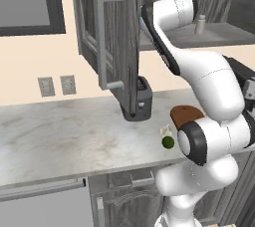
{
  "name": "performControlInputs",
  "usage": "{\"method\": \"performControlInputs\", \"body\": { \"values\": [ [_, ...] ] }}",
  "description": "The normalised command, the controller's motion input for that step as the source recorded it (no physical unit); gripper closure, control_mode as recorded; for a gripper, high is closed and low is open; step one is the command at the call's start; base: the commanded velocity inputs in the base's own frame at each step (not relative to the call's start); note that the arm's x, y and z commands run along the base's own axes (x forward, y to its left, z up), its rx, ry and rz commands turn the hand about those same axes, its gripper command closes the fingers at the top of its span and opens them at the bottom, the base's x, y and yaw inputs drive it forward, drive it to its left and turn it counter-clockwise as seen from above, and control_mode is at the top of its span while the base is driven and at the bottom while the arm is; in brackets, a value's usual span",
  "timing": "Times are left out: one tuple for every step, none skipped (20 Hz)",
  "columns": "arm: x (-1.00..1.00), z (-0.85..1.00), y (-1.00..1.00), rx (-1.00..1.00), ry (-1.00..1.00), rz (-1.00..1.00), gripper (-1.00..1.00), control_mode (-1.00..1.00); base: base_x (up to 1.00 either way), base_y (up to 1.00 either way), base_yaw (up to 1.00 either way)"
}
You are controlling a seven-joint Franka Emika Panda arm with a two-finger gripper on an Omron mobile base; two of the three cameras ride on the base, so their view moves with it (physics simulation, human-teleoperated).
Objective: Open the cabinet. Place the bowl and condiment on the counter. Then place the lime and garlic on the cutting board.
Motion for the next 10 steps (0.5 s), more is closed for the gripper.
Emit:
{"method": "performControlInputs", "body": {
  "values": [
    [0.64, 0.0, -0.02, 0.0, 0.0, 0.0, -1.0, -1.0, 0.0, 0.0, 0.0],
    [0.57, 0.0, -0.12, 0.0, 0.0, 0.0, -1.0, -1.0, 0.0, 0.0, 0.0],
    [0.5, 0.0, -0.17, 0.0, -0.01, 0.0, -1.0, -1.0, 0.0, 0.0, 0.0],
    [0.45, 0.0, -0.25, 0.0, -0.02, 0.0, -1.0, -1.0, 0.0, 0.0, 0.0],
    [0.39, 0.0, -0.31, 0.0, -0.03, 0.0, -1.0, -1.0, 0.0, 0.0, 0.0],
    [0.54, 0.0, -0.26, 0.0, 0.0, 0.0, -1.0, -1.0, 0.0, 0.0, 0.0],
    [0.45, 0.0, -0.3, 0.0, 0.0, 0.0, -1.0, -1.0, 0.0, 0.0, 0.0],
    [0.49, 0.0, -0.24, 0.0, 0.0, 0.0, -1.0, -1.0, 0.0, 0.0, 0.0],
    [0.49, 0.0, -0.29, 0.0, 0.0, 0.0, -1.0, -1.0, 0.0, 0.0, 0.0],
    [0.6, 0.0, -0.2, 0.0, 0.0, 0.0, -1.0, -1.0, 0.0, 0.0, 0.0]
  ]
}}
